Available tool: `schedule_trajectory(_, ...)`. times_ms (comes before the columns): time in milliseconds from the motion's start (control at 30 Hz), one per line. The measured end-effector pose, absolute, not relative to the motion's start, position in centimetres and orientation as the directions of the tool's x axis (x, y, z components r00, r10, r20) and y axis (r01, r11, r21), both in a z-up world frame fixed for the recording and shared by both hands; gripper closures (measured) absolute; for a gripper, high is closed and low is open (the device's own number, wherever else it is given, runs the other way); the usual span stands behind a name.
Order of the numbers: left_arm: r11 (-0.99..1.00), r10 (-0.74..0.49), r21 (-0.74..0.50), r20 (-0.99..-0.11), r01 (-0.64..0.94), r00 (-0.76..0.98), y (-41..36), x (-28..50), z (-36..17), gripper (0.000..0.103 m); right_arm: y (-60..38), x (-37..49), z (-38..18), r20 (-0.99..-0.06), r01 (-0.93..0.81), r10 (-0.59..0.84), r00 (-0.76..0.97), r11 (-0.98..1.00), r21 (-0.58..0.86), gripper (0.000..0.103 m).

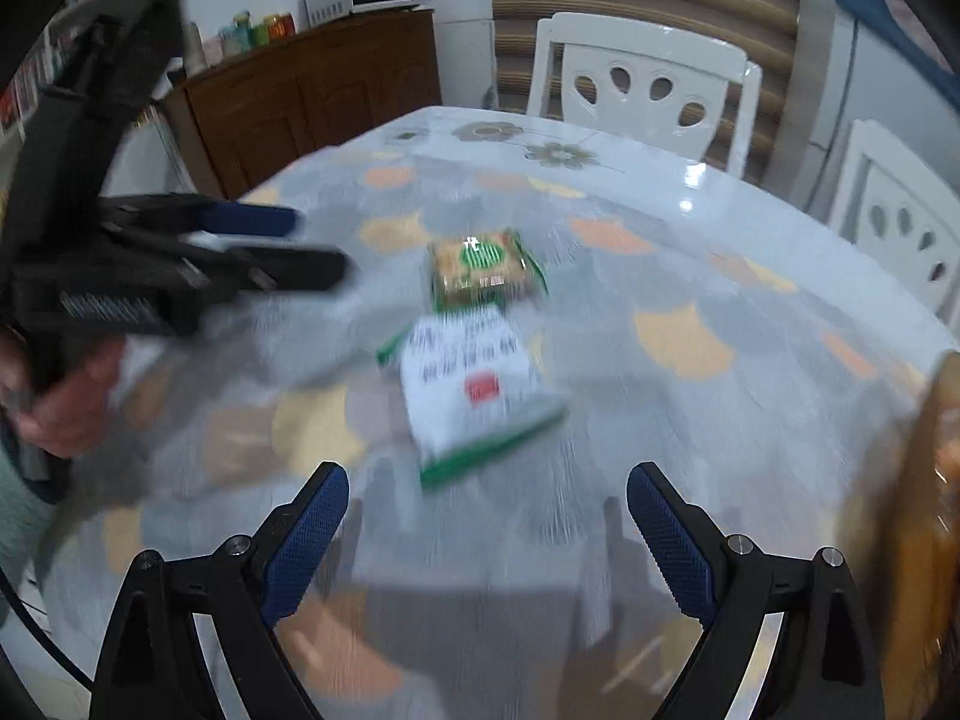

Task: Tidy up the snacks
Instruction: 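Grasp the green-label cake with the left tool while the right tool grasps the white-green pastry bag, then carry the green-label cake and white pastry bag with both tools over the bowl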

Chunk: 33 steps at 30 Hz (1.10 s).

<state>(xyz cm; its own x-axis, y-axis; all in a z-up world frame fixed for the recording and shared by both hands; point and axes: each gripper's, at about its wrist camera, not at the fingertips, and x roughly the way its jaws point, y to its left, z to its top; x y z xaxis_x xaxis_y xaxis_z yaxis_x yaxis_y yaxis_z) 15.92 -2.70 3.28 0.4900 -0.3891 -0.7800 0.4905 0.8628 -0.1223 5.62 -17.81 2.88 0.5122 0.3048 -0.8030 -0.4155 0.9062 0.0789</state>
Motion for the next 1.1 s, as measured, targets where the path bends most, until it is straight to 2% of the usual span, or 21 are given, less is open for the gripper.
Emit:
schedule_trajectory(233, 0.8, -0.469, -0.185, -0.786, 0.571, 0.403, -4.5, 19.5, 2.1, 0.027, -16.5, 8.8, 1.6, -0.813, -0.476, 0.331, 0.479, 0.876, 0.076, 0.01)
schedule_trajectory(300, 0.794, -0.455, -0.161, -0.797, 0.587, 0.397, -5.2, 19.6, 1.7, 0.027, -16.2, 8.8, 1.3, -0.816, -0.482, 0.324, 0.478, 0.874, 0.064, 0.012)
schedule_trajectory(367, 0.792, -0.43, -0.125, -0.81, 0.597, 0.4, -6.1, 19.6, 1.1, 0.031, -15.9, 8.6, 1.3, -0.817, -0.487, 0.304, 0.489, 0.873, 0.034, 0.016)
schedule_trajectory(433, 0.794, -0.417, -0.101, -0.809, 0.599, 0.415, -6.4, 19.4, 1.0, 0.033, -15.8, 8.4, 1.3, -0.813, -0.49, 0.302, 0.498, 0.871, 0.023, 0.026)
schedule_trajectory(467, 0.793, -0.415, -0.093, -0.806, 0.603, 0.422, -6.5, 19.3, 1.0, 0.043, -15.9, 8.3, 1.3, -0.81, -0.491, 0.304, 0.502, 0.871, 0.023, 0.03)
schedule_trajectory(500, 0.791, -0.41, -0.083, -0.807, 0.606, 0.424, -6.6, 19.2, 1.0, 0.049, -15.9, 8.1, 1.4, -0.804, -0.489, 0.304, 0.51, 0.872, 0.02, 0.039)
schedule_trajectory(667, 0.797, -0.369, -0.019, -0.808, 0.604, 0.46, -7.0, 18.0, 1.2, 0.055, -15.9, 7.2, 1.6, -0.799, -0.483, 0.294, 0.525, 0.876, 0.004, 0.048)
schedule_trajectory(900, 0.852, -0.345, -0.048, -0.8, 0.521, 0.491, -3.7, 13.9, 1.9, 0.055, -19.0, 3.5, 1.8, -0.805, -0.404, 0.28, 0.523, 0.913, 0.055, 0.049)
schedule_trajectory(1100, 0.913, -0.274, -0.042, -0.799, 0.406, 0.535, -1.0, 8.0, 2.0, 0.055, -22.6, -1.7, 1.8, -0.811, -0.296, 0.22, 0.542, 0.953, 0.061, 0.049)
